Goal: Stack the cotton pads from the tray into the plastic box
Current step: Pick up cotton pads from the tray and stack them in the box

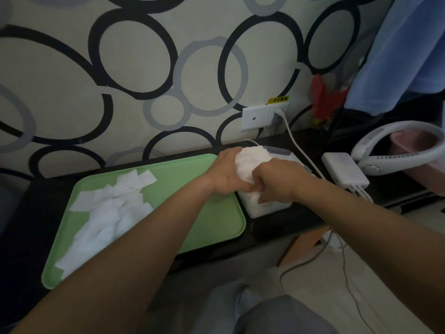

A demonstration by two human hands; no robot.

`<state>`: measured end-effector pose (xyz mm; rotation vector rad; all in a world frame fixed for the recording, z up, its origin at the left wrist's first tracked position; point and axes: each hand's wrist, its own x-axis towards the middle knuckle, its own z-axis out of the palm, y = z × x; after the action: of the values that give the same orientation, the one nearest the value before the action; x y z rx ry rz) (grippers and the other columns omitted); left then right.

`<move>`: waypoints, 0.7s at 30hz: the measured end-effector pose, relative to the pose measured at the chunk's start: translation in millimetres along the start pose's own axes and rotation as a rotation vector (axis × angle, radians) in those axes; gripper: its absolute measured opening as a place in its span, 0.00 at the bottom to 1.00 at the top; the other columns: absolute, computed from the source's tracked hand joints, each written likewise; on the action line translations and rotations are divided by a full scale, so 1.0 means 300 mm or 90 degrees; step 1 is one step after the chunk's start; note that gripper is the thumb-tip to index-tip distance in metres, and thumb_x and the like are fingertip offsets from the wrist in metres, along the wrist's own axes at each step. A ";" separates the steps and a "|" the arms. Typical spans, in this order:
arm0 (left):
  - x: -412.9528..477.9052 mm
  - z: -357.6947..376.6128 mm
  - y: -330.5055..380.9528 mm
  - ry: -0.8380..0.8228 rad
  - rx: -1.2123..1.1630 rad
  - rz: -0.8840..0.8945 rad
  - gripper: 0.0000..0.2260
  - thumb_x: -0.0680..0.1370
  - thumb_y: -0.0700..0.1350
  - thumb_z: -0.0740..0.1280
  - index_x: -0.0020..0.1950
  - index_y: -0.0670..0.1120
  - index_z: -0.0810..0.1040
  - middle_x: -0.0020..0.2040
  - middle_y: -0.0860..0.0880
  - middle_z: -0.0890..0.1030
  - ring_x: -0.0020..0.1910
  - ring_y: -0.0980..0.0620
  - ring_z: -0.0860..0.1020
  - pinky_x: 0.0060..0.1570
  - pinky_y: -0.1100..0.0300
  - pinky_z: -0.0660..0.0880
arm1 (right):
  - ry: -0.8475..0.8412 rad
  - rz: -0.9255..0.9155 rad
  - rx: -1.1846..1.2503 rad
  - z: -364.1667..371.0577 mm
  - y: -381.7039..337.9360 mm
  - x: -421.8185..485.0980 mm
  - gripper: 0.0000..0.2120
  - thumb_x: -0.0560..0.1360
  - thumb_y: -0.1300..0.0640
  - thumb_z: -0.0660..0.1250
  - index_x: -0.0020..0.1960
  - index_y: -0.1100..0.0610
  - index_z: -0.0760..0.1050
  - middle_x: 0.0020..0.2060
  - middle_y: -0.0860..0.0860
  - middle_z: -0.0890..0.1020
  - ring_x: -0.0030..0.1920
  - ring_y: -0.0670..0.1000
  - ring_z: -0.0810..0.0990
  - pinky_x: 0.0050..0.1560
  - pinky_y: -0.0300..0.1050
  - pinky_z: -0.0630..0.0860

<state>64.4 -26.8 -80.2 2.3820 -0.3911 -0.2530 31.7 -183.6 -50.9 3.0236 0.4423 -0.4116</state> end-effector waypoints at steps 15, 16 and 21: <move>-0.437 -0.288 -0.303 0.289 -0.144 -0.206 0.13 0.77 0.39 0.71 0.61 0.46 0.78 0.58 0.49 0.81 0.60 0.49 0.78 0.64 0.55 0.72 | 0.076 -0.145 0.445 -0.081 -0.410 -0.007 0.04 0.73 0.61 0.70 0.45 0.56 0.84 0.38 0.46 0.84 0.40 0.46 0.82 0.42 0.35 0.77; -0.475 -0.306 -0.326 0.304 -0.138 -0.228 0.11 0.77 0.38 0.71 0.58 0.46 0.79 0.56 0.49 0.81 0.58 0.49 0.79 0.62 0.56 0.72 | 0.047 -0.133 0.463 -0.066 -0.455 0.008 0.06 0.74 0.62 0.68 0.45 0.56 0.84 0.39 0.48 0.84 0.39 0.48 0.82 0.42 0.39 0.78; -0.605 -0.316 -0.411 0.291 -0.083 -0.291 0.11 0.74 0.35 0.70 0.46 0.52 0.79 0.46 0.51 0.79 0.48 0.50 0.78 0.49 0.60 0.73 | -0.037 -0.107 0.471 0.024 -0.606 0.054 0.08 0.77 0.62 0.66 0.51 0.56 0.82 0.42 0.48 0.83 0.39 0.51 0.82 0.35 0.38 0.76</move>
<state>-52.5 181.6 -79.9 2.2828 0.3755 0.0650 -7.7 -5.7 -65.7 3.6708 0.6671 -0.8340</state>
